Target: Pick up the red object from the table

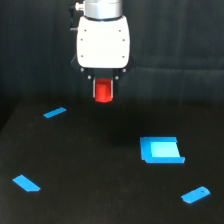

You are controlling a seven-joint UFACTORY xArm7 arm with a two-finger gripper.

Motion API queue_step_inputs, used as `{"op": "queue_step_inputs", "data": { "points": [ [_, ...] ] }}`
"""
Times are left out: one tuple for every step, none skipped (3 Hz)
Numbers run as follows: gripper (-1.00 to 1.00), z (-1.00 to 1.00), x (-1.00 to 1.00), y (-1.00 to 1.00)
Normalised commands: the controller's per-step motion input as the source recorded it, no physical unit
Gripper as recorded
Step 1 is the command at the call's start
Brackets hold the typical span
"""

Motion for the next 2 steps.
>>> {"op": "queue_step_inputs", "data": {
  "points": [
    [-1.00, 0.30, 0.03, 0.01],
    [-0.96, 0.25, 0.05, -0.02]
  ]
}}
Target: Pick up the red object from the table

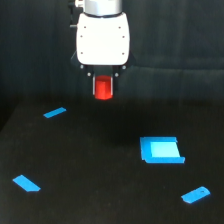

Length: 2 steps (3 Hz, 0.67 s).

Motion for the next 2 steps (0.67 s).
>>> {"op": "queue_step_inputs", "data": {
  "points": [
    [-0.90, 0.31, 0.04, 0.02],
    [-0.98, 0.25, 0.10, -0.02]
  ]
}}
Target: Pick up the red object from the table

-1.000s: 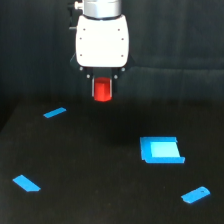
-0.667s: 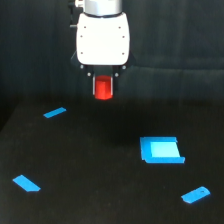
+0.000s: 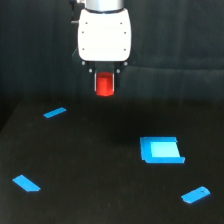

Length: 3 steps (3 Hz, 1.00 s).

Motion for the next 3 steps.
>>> {"op": "queue_step_inputs", "data": {
  "points": [
    [-1.00, 0.26, 0.06, 0.07],
    [-1.00, 0.16, 0.02, 0.01],
    [-0.87, 0.08, 0.14, 0.02]
  ]
}}
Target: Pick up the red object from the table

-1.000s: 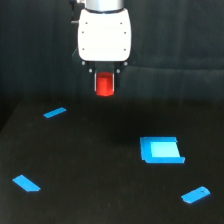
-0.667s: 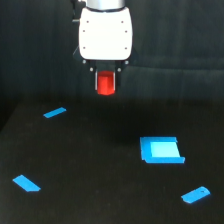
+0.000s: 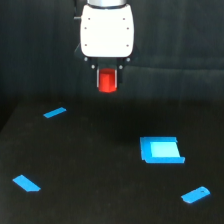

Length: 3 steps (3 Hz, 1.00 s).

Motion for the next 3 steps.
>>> {"op": "queue_step_inputs", "data": {
  "points": [
    [-0.87, 0.21, -0.09, 0.06],
    [-0.91, 0.19, 0.11, 0.00],
    [-0.80, 0.28, 0.11, -0.02]
  ]
}}
